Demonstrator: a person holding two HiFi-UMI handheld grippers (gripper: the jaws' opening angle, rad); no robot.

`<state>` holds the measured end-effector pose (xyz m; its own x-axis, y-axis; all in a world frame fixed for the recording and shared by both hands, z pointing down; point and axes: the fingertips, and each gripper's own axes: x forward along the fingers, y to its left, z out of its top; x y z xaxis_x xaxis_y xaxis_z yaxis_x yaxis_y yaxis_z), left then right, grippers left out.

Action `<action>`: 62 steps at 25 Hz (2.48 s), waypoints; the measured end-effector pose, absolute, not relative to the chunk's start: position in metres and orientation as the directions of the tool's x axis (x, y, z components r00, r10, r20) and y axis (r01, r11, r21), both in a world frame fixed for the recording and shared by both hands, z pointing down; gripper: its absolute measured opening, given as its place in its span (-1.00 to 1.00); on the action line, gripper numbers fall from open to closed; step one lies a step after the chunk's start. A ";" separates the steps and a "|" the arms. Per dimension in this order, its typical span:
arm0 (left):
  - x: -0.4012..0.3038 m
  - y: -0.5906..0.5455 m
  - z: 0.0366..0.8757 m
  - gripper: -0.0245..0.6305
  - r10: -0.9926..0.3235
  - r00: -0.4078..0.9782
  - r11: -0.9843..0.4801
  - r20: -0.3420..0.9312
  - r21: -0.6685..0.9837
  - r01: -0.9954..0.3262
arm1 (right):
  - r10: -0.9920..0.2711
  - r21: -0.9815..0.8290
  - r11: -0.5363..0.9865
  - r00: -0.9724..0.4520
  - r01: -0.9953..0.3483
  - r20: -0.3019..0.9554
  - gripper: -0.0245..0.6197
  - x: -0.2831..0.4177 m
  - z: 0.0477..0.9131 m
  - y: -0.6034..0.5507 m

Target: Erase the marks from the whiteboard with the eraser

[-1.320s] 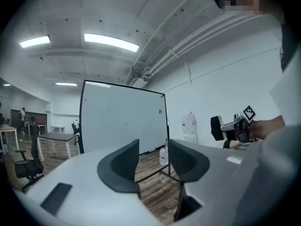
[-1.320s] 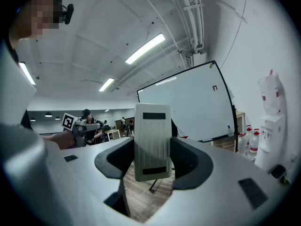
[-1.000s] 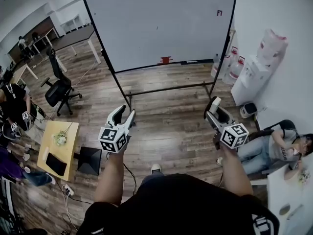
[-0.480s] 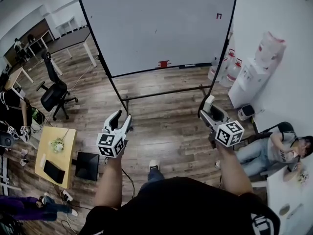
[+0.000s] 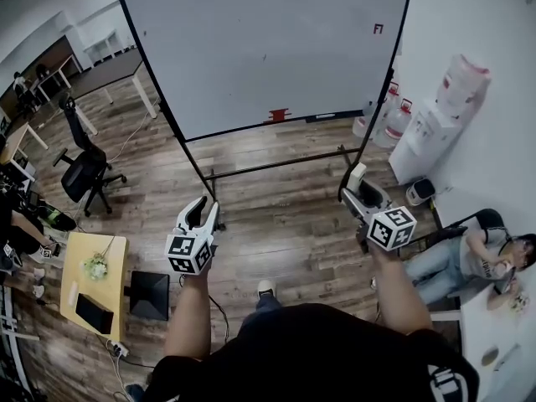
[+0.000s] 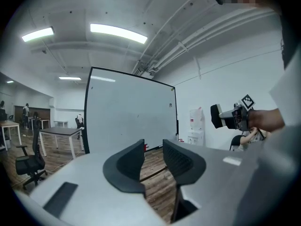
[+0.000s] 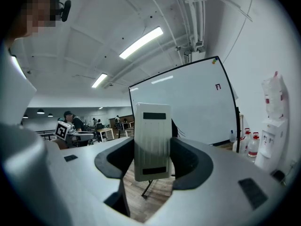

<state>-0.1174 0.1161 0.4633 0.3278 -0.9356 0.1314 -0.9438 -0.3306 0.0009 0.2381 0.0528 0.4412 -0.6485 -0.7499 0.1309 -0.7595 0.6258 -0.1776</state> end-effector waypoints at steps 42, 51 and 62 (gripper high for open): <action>-0.266 -0.081 0.497 -0.88 -0.903 0.393 -0.391 0.172 0.047 -0.919 | -0.810 -0.159 0.525 -0.548 -0.836 0.207 -0.20 0.117 0.457 -0.112; -0.283 -0.097 0.488 -0.88 -0.905 0.394 -0.395 0.161 0.028 -0.918 | -0.812 -0.158 0.523 -0.546 -0.838 0.207 -0.20 0.103 0.458 -0.130; -0.279 -0.118 0.490 -0.88 -0.904 0.383 -0.387 0.190 0.016 -0.922 | -0.825 -0.170 0.518 -0.542 -0.838 0.159 -0.20 0.110 0.452 -0.167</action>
<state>-0.2792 -0.1181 0.4899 0.3833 -0.9039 0.1900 -0.9217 -0.3875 0.0160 0.1101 -0.1671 0.4515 -0.5423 -0.8251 0.1586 -0.8382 0.5181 -0.1704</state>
